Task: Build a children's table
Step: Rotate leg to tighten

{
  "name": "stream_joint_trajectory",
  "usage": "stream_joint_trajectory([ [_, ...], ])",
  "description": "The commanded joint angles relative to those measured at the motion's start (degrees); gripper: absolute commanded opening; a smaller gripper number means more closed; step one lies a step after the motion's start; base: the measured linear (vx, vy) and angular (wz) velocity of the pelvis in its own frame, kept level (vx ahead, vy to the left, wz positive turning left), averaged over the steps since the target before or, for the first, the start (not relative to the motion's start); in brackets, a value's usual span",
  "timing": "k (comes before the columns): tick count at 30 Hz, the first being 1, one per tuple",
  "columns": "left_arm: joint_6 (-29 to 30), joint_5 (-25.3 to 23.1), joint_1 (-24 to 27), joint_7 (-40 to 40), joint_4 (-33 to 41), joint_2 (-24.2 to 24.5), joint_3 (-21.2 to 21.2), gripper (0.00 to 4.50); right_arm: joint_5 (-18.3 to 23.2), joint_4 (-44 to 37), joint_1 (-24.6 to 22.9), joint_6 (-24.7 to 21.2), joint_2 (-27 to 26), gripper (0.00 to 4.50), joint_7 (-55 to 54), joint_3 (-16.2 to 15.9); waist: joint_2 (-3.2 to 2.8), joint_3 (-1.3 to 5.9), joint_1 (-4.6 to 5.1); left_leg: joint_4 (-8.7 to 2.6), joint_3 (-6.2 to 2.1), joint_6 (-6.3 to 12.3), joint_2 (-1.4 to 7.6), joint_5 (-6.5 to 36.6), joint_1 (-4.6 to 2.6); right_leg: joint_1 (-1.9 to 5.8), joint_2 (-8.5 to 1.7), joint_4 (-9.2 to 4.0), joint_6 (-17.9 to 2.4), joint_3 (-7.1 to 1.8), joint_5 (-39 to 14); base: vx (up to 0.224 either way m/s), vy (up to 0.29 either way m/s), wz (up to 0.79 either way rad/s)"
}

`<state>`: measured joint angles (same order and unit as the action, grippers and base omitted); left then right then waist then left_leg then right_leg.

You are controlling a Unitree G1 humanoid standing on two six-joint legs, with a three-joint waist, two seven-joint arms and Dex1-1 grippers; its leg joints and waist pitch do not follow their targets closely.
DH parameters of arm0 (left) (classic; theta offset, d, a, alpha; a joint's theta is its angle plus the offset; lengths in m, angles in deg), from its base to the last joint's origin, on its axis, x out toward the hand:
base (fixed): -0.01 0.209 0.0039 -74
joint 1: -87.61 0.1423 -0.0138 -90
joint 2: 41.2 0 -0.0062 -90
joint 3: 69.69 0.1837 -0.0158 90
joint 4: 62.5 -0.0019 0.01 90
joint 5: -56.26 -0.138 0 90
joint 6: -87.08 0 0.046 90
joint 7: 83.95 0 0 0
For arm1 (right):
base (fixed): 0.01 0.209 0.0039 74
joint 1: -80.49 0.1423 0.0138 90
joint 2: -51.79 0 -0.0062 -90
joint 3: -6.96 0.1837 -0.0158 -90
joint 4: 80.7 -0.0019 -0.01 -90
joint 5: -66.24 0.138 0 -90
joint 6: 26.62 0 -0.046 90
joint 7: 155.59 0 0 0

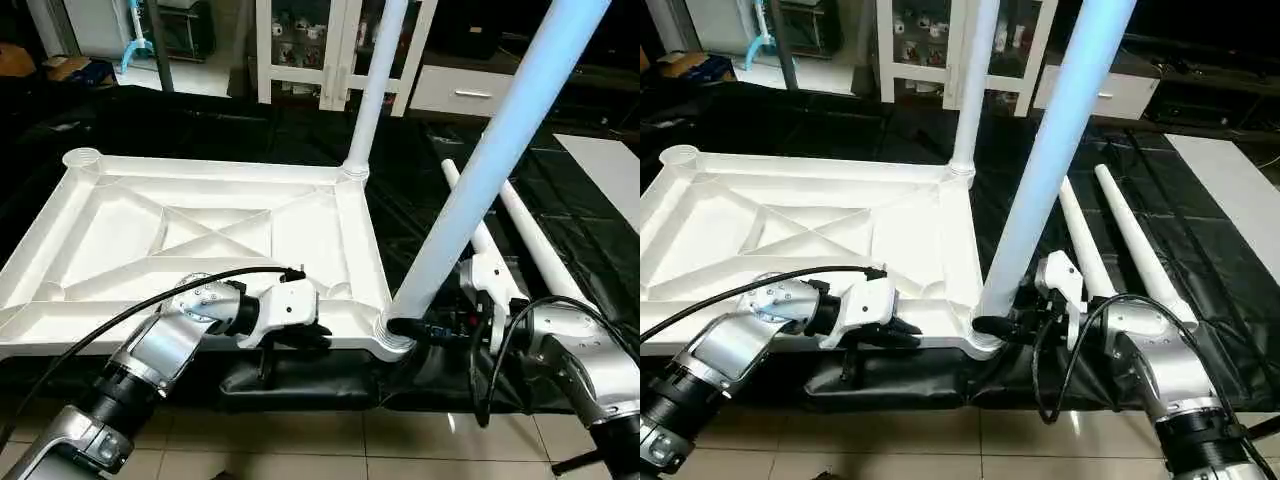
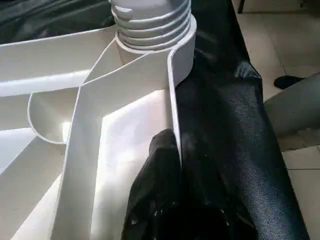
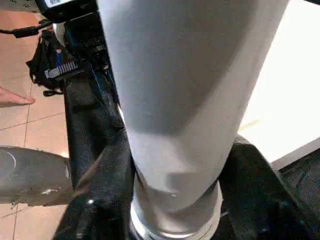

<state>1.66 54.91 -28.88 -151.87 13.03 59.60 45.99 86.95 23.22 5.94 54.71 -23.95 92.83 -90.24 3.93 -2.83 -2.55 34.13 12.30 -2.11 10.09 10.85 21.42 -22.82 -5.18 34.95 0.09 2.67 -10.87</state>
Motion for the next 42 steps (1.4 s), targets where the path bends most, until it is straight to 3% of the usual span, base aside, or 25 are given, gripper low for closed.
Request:
stream_joint_trajectory([
  [1,-0.2,-0.7,1.1,-2.1,0.5,-0.2,2.5,0.00,0.4,0.7,0.6,-0.6,-0.1,2.07,-0.6,0.9,0.21,3.01,0.20,-4.28,-1.88,2.07,3.81,13.5,-1.22,1.49,-3.41,-4.27,-12.1,-2.50,-13.4,0.000,0.000,0.00],
  [3,-0.1,-0.7,1.0,-2.1,0.5,-0.2,2.5,0.00,0.2,1.1,0.6,-0.4,-0.5,1.94,-1.5,1.2,0.24,2.99,0.25,-4.31,-1.88,1.79,3.80,14.0,-1.25,1.43,-3.42,-4.33,-12.0,-2.50,-14.1,0.000,0.000,0.00],
  [4,1.3,-1.5,0.8,-1.0,0.3,-0.7,2.6,0.00,-0.9,2.8,0.7,0.0,-3.3,1.93,-7.3,2.5,-0.01,3.00,0.24,-4.35,-1.93,1.64,3.79,14.3,-1.27,1.44,-3.44,-4.37,-11.9,-2.51,-14.4,0.000,0.000,0.00],
  [5,2.6,-2.1,0.6,0.1,0.0,-1.0,2.7,0.00,-1.6,3.5,0.6,0.4,-4.5,1.92,-10.0,2.9,0.07,2.86,0.68,-4.60,-2.05,0.63,3.74,15.5,-1.03,1.33,-3.48,-4.56,-11.5,-2.50,-16.3,0.000,0.000,0.00],
  [8,5.8,-3.8,-0.5,4.2,-1.3,-2.6,2.3,0.00,-4.1,5.6,0.7,1.3,-7.8,1.90,-18.3,3.9,0.11,2.70,1.18,-4.74,-2.27,-1.62,3.70,19.6,-1.48,0.81,-3.40,-5.11,-9.8,-2.50,-21.9,0.000,0.000,0.00],
  [10,7.3,-4.0,-1.2,6.4,-2.2,-3.8,1.6,0.00,-5.4,6.4,1.0,1.2,-9.4,1.90,-23.1,4.5,0.25,2.63,1.46,-4.91,-2.49,-2.45,3.62,20.7,-1.32,0.78,-3.43,-5.29,-8.9,-2.43,-24.2,0.000,0.000,0.00],
  [11,10.6,-4.6,-2.7,10.4,-3.9,-6.2,0.5,0.00,-8.0,7.9,1.5,1.2,-12.6,1.89,-32.7,5.6,0.29,2.61,1.74,-5.08,-2.89,-3.35,3.58,22.8,-1.25,0.79,-3.52,-5.62,-7.2,-2.24,-27.7,0.000,0.000,0.00],
  [13,13.9,-4.8,-4.7,16.0,-6.3,-9.5,-1.4,0.00,-10.8,9.5,2.2,1.0,-15.8,1.89,-42.3,6.3,0.31,2.63,2.51,-5.18,-3.18,-4.90,3.34,25.0,-1.36,0.35,-3.45,-5.91,-6.3,-2.06,-29.9,0.000,0.000,0.00],
  [15,17.4,-5.0,-7.8,24.7,-10.3,-14.6,-4.4,0.00,-14.3,12.9,4.2,1.2,-21.6,1.89,-58.5,8.5,0.23,2.78,3.16,-5.13,-3.51,-5.60,3.18,26.5,-1.40,0.21,-3.46,-6.06,-5.9,-1.90,-30.1,0.000,0.000,0.00],
  [17,17.4,-5.4,-9.6,30.3,-12.8,-17.5,-6.0,0.00,-15.7,15.9,6.1,2.6,-25.2,1.89,-67.6,9.8,0.09,3.02,3.66,-4.96,-3.66,-5.48,3.02,27.7,-1.66,0.07,-3.43,-6.31,-5.6,-1.73,-29.4,0.000,0.000,0.00],
  [19,16.7,-6.1,-10.4,32.9,-14.1,-19.0,-6.3,0.00,-16.8,18.4,7.8,4.6,-26.9,1.89,-70.4,8.9,0.03,3.16,3.68,-5.00,-3.58,-4.59,2.94,27.0,-1.56,0.25,-3.36,-6.43,-5.7,-1.68,-26.4,0.000,0.000,0.00],
  [22,17.2,-6.7,-10.6,32.9,-14.4,-19.7,-6.0,0.00,-16.6,20.1,9.2,5.7,-28.4,1.88,-69.1,7.9,0.11,3.08,3.79,-5.01,-3.33,-2.83,2.89,25.6,-1.11,0.48,-3.41,-6.35,-6.2,-1.94,-23.5,0.000,0.000,0.00],
  [25,16.5,-7.6,-9.7,31.2,-13.7,-18.3,-5.0,0.00,-13.4,18.6,9.1,6.7,-29.4,1.88,-61.5,7.4,0.08,3.09,3.67,-4.99,-2.99,-1.10,3.02,23.8,-1.03,0.66,-3.27,-6.08,-7.3,-2.19,-20.2,0.000,0.000,0.00],
  [26,15.9,-7.8,-9.2,30.0,-13.3,-17.4,-4.5,0.00,-12.2,16.9,8.4,7.8,-29.3,2.58,-57.7,7.1,0.45,3.13,3.67,-4.96,-2.93,-0.80,3.00,23.1,-0.89,0.81,-3.30,-6.04,-7.4,-2.16,-19.9,0.000,0.000,0.00],
  [28,12.1,-8.3,-7.8,26.2,-12.5,-14.5,-2.3,0.00,-11.8,11.9,6.2,9.5,-27.7,2.58,-52.7,5.5,0.13,3.21,3.24,-4.94,-2.95,-0.03,3.17,21.3,-0.81,1.08,-3.49,-5.96,-7.7,-2.24,-18.5,0.000,0.000,0.00],
  [29,10.4,-8.6,-7.1,24.8,-12.4,-13.1,-1.4,0.00,-11.3,10.0,5.6,9.5,-26.6,2.65,-51.9,5.4,0.27,3.26,3.19,-4.94,-2.86,0.73,3.22,19.7,-0.40,1.28,-3.48,-5.69,-8.0,-2.36,-17.1,0.000,0.000,0.00],
  [30,7.9,-8.5,-6.4,22.7,-12.2,-11.7,-0.7,0.00,-11.0,8.4,5.1,9.5,-25.3,2.93,-50.7,5.0,0.33,3.29,3.37,-5.02,-2.90,0.81,3.21,19.1,-0.14,1.51,-3.48,-5.53,-8.2,-2.35,-17.0,0.000,0.000,0.00],
  [32,6.2,-8.3,-5.7,20.8,-11.8,-10.3,0.0,0.00,-10.3,6.9,4.7,9.5,-24.0,3.01,-48.7,4.6,0.14,3.40,3.28,-4.92,-2.81,0.76,3.29,18.7,-0.52,1.21,-3.35,-5.51,-8.7,-2.25,-17.3,0.000,0.000,0.00],
  [33,2.8,-8.3,-4.4,17.9,-11.1,-7.6,1.0,0.00,-4.6,4.0,4.1,5.1,-22.5,3.03,-43.4,6.1,0.09,3.42,3.24,-4.80,-2.63,0.92,3.29,18.3,-0.73,1.14,-3.27,-5.44,-9.3,-2.35,-16.1,0.000,0.000,0.00],
  [34,0.2,-7.4,-3.2,14.1,-10.2,-5.7,1.7,0.00,-2.4,2.9,3.9,3.2,-20.5,3.07,-39.1,6.4,-0.38,3.34,3.13,-4.99,-2.79,1.55,3.48,18.0,-0.66,1.42,-3.30,-5.23,-9.6,-2.46,-15.0,0.000,0.000,0.00],
  [35,-1.4,-6.7,-2.2,11.1,-9.3,-4.1,2.2,0.00,-1.6,2.1,3.5,2.3,-18.0,3.07,-34.4,5.7,-0.34,3.32,3.10,-5.04,-2.64,1.46,3.63,17.6,-0.73,1.29,-3.14,-5.15,-10.2,-2.42,-13.7,0.000,0.000,0.00],
  [36,-3.5,-5.8,-1.4,8.5,-8.7,-2.8,2.5,0.00,-1.9,1.5,3.0,2.8,-15.1,3.07,-29.9,4.4,-0.37,3.36,2.96,-4.97,-2.62,1.40,3.61,17.5,-0.89,1.30,-3.06,-5.01,-10.6,-2.34,-13.2,0.000,0.000,0.00],
  [37,-4.2,-5.0,-0.8,6.6,-8.3,-2.0,2.3,0.00,-2.3,1.1,2.7,2.8,-12.7,3.07,-26.1,3.3,-0.78,3.47,2.70,-4.83,-2.53,1.46,3.70,16.8,-0.99,1.41,-3.00,-4.67,-11.4,-2.36,-11.0,0.000,0.000,0.00],
  [40,-3.6,-3.1,0.1,3.1,-7.0,-0.8,1.5,0.00,-3.6,1.0,1.9,3.3,-8.2,3.07,-17.8,1.4,-0.61,3.48,2.08,-4.68,-2.07,1.71,3.63,15.0,-1.32,1.30,-2.94,-4.26,-13.3,-2.43,-7.5,0.000,0.000,0.00],
  [42,-3.4,-2.2,0.4,1.1,-6.2,0.1,1.6,0.00,-3.9,1.0,1.5,3.6,-6.1,3.07,-13.9,0.4,-0.44,3.41,1.89,-4.66,-2.04,1.82,3.61,14.7,-1.15,1.51,-2.96,-4.18,-13.8,-2.47,-7.2,0.000,0.000,0.00],
])
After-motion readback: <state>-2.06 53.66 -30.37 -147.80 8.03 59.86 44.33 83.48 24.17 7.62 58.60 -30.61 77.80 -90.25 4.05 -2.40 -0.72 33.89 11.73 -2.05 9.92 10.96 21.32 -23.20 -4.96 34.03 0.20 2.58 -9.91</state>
